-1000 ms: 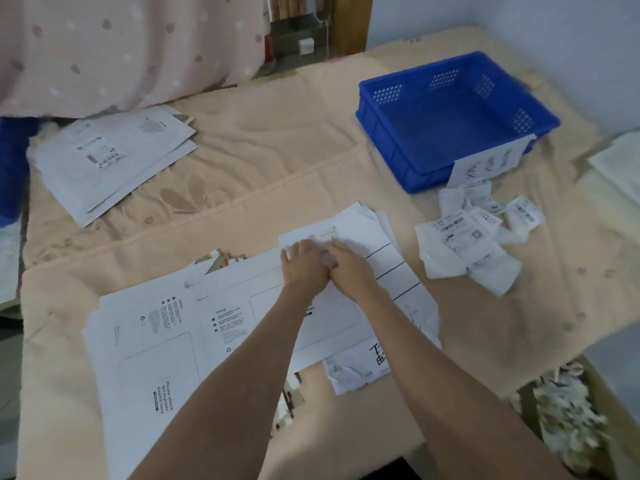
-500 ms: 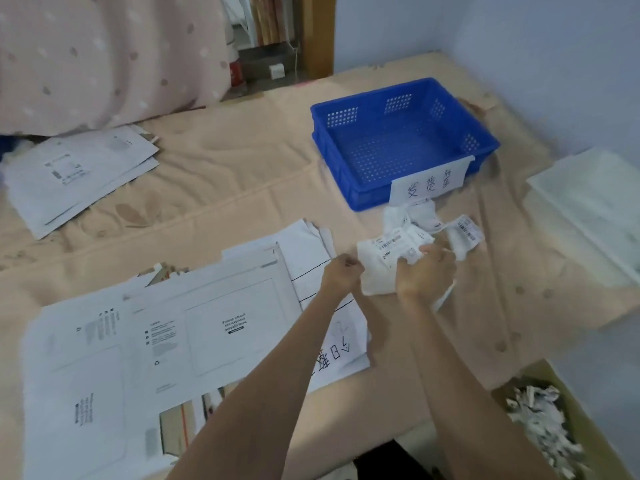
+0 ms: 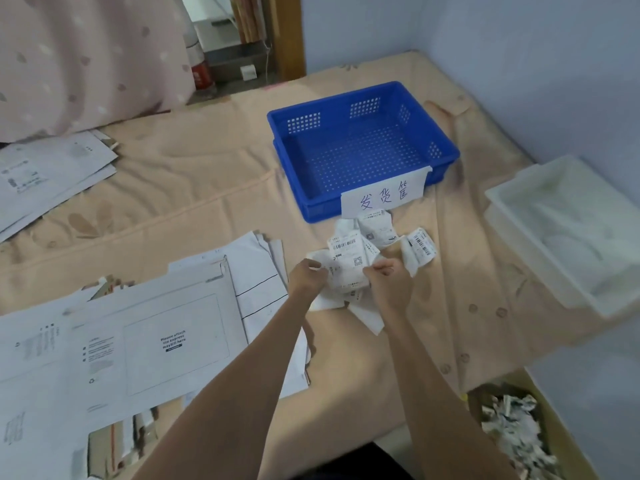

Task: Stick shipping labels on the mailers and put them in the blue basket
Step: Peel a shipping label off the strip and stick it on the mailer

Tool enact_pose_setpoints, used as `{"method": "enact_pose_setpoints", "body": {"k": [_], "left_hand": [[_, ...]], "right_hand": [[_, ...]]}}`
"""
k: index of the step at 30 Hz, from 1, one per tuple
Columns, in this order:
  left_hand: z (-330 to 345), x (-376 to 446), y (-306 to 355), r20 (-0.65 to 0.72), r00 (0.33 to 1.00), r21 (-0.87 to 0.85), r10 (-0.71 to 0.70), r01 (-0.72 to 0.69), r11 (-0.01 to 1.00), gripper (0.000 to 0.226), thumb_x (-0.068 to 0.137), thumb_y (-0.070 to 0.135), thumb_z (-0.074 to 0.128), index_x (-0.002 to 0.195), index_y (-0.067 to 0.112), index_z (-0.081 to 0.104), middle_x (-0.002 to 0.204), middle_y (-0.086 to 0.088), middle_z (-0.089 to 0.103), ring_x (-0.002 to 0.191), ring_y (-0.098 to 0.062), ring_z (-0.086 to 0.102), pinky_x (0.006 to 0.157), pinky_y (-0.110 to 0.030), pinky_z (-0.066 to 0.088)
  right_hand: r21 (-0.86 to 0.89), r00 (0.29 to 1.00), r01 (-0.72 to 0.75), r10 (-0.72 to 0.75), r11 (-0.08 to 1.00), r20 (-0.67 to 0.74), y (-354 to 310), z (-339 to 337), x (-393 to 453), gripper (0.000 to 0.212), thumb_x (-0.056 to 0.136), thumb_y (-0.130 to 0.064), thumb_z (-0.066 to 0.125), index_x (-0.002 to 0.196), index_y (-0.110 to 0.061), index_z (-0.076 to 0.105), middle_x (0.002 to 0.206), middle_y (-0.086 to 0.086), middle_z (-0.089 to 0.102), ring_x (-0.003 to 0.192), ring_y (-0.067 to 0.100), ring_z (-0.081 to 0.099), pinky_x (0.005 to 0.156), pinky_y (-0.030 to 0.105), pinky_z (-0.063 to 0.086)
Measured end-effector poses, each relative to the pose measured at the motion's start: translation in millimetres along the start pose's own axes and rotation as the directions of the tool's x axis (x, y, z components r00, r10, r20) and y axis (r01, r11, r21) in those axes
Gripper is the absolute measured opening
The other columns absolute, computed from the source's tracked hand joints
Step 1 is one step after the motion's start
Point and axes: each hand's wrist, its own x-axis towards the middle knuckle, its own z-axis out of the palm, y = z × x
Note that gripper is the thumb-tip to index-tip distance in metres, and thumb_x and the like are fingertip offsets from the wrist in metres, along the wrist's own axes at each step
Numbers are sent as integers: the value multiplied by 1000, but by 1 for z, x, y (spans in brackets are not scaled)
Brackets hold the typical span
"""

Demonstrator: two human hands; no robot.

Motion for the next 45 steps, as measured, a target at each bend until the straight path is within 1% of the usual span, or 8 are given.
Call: {"method": "enact_pose_setpoints", "body": {"k": [4,9,16,23,28,32,38,45], "left_hand": [[4,1,-3,2,1000,-38,-12,12,999,40,81,6,63,116,9,44,92,-9,65,93,-32,66,83,-41,55],[-3,0,-6,-126,992,-2,29,-29,1000,29,81,0,59,100,11,39,103,-12,61,91,-29,60,71,-34,47],[-6,-6,-6,-122,940,238,319,-285,929,19,81,-1,60,92,14,63,105,-2,48,90,-17,54,67,-21,38],[-11,-23,11,-42,989,-312,145,-151,938,37,94,36,51,70,10,63,63,-10,66,54,-19,60,60,-28,47],[-16,-21,12,42,979,-351,200,-173,920,14,87,9,60,73,8,64,68,-10,67,61,-19,64,55,-21,50],[-18,-20,12,80,976,-333,205,-167,928,21,86,3,57,67,13,59,68,-8,63,60,-19,62,54,-21,50],[-21,-16,8,131,946,-294,297,-249,923,14,89,6,53,92,4,66,94,-8,66,87,-17,65,65,-19,52],[-27,-17,8,158,946,-430,283,-192,882,20,90,2,53,71,9,56,82,-8,59,79,-15,59,83,-26,54]], "right_hand": [[113,998,-57,58,992,-8,3,3,4,17,76,-11,74,84,-15,59,71,-7,63,66,7,58,60,19,42],[167,996,-88,90,982,-3,9,4,5,16,78,-12,72,79,-18,57,74,-2,65,69,12,58,63,20,44],[283,996,-39,14,958,92,1,9,-2,21,83,8,57,81,-10,66,68,4,57,59,8,54,56,16,46],[191,997,16,-30,981,75,2,19,0,33,86,5,54,77,-23,70,85,-3,66,87,17,61,81,34,52],[110,995,50,-58,993,78,-3,22,-4,21,83,-2,60,81,-20,71,79,-9,64,85,15,60,78,30,50],[-234,984,169,-177,957,-13,-9,25,-8,4,68,-33,69,72,-31,69,91,-3,61,83,14,59,76,31,48],[-2,949,228,-222,974,224,-35,33,-19,13,78,-28,75,83,-18,68,85,-10,62,78,0,59,70,15,43],[-2,962,211,-207,977,179,-36,36,-17,8,87,-14,63,80,-15,61,73,-6,61,73,13,57,72,25,43]]}}
